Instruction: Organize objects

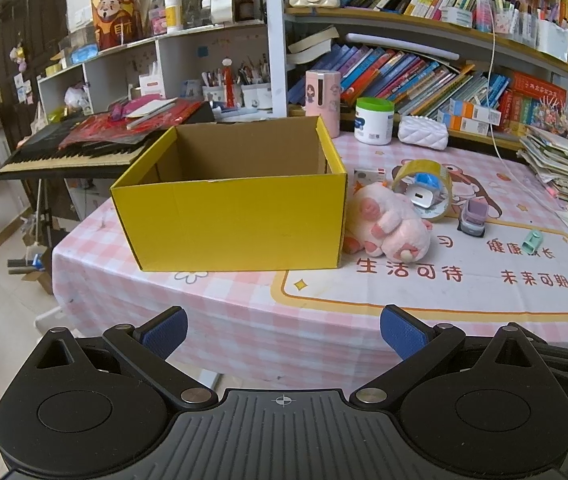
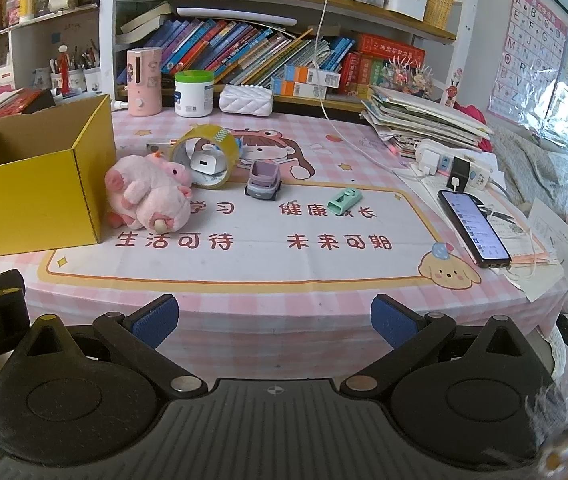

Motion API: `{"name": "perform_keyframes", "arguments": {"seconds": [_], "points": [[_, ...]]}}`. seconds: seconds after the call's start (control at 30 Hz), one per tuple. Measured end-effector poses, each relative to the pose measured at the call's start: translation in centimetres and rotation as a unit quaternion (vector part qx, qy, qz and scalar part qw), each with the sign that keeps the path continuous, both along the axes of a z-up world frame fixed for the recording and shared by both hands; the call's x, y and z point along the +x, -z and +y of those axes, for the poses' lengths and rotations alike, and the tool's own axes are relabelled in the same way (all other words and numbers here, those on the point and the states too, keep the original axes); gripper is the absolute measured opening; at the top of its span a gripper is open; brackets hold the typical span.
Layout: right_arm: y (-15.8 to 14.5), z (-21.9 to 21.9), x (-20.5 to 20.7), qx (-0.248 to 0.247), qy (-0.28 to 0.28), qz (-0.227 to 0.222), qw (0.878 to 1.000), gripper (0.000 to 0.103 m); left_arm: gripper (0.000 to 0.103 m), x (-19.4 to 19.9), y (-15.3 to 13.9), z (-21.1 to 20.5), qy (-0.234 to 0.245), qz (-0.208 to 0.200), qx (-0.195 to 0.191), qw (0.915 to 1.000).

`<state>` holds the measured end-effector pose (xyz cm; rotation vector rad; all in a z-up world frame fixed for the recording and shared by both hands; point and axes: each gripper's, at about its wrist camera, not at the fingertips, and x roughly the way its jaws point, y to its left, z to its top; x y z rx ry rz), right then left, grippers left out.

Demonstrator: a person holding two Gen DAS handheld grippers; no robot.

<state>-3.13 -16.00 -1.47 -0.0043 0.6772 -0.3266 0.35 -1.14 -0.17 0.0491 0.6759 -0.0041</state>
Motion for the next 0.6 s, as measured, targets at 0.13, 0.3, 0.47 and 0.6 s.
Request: {"name": "perform_keyframes", "arguments": {"seconds": [0.13,0.3,0.47,0.6], "points": [[0.1,-0.2,0.1,0.002,0.002,0.001,1.0,0.103,0.103,0.2,0.0,-0.2,0.002,0.002,0.002,1.0],[0.3,-0.5,0.0,0.006,0.003,0.004,1.0,0.103,0.103,0.6,0.0,-0.5,0.003,0.004,0.003,1.0],[0.0,-1.3,0.8,0.01,0.002,0.009,1.0,0.103,0.103,1.1,0.1,-1.0,0.005,0.006,0.004,1.0],[0.2,-2.1,1.6,0.014,0.0,0.013,1.0,0.103,0.103,1.8,0.2,-1.5,0.006,0.012,-0.002,0.9999]]}}
